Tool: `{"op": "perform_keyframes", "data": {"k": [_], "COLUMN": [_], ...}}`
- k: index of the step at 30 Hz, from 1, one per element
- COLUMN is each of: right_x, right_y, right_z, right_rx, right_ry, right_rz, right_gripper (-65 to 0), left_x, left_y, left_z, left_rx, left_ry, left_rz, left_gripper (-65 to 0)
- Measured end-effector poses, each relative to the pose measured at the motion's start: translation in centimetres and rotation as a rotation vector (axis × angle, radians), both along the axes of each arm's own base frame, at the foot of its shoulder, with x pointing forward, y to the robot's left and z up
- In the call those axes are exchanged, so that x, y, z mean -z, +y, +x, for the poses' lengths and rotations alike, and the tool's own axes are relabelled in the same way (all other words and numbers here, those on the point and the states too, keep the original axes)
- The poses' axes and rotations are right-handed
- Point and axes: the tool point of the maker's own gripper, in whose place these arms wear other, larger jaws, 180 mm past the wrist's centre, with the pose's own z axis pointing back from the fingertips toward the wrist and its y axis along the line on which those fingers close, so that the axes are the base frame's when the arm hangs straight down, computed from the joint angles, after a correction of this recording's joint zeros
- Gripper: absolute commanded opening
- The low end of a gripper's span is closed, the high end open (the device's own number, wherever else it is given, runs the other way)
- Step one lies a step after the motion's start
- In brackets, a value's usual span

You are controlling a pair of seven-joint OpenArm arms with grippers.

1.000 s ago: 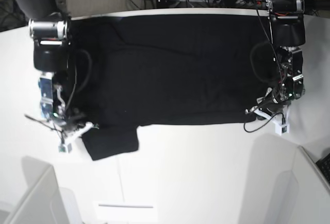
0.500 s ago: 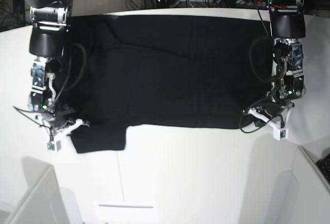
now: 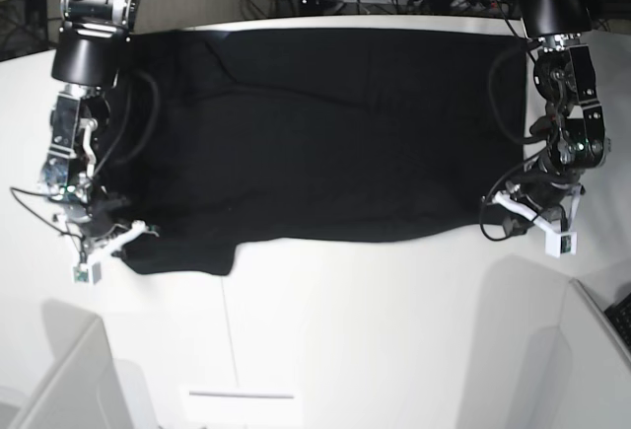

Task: Fold the T-shirt properly
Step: 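Grasp the hem corners with both grippers, then lift the hem and fold it over toward the collar with both grippers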

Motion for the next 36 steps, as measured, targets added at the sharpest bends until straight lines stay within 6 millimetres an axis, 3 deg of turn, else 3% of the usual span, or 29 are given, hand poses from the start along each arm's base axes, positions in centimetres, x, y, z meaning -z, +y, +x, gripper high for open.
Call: {"op": "perform_keyframes", "data": {"k": [4, 10, 16, 23, 27, 31, 34, 36], "right_x": [0.0, -1.4, -1.1, -1.1, -0.9, -0.9, -0.8, -0.9], "right_y": [-0.1, -1.0, -1.7, -1.4, -1.4, -1.4, -1.5, -1.5], "right_z": [-1.4, -2.1, -4.3, -5.5, -5.6, -5.6, -5.7, -5.7], "right_rx": [0.007, 0.03, 0.044, 0.034, 0.034, 0.034, 0.034, 0.033], "right_ry": [0.018, -0.005, 0.011, 0.012, 0.016, 0.016, 0.019, 0.017], "right_rz": [0.001, -0.012, -0.03, -0.045, -0.045, -0.045, -0.046, -0.047], "right_gripper": [-65.0, -65.0, -65.0, -65.0, -65.0, -65.0, -65.0, -65.0], "left_x": [0.9, -0.1, -0.3, -0.1, -0.2, -1.5, -2.1, -1.9], "left_y": [-0.1, -0.7, -1.2, -1.4, -1.3, -0.5, -1.5, -0.8], "left_z": [-1.6, -1.9, -2.7, -3.6, -4.0, -4.7, -4.9, -5.6], "left_rx": [0.001, 0.022, 0.039, 0.05, 0.05, 0.041, 0.093, 0.072], "left_ry": [0.034, 0.005, 0.008, 0.02, 0.02, -0.012, -0.044, -0.032], "left_rz": [0.014, 0.023, 0.033, 0.044, 0.047, 0.067, -0.008, -0.006], "left_gripper": [-65.0, -65.0, -65.0, -65.0, -65.0, -65.0, -65.0, -65.0]}}
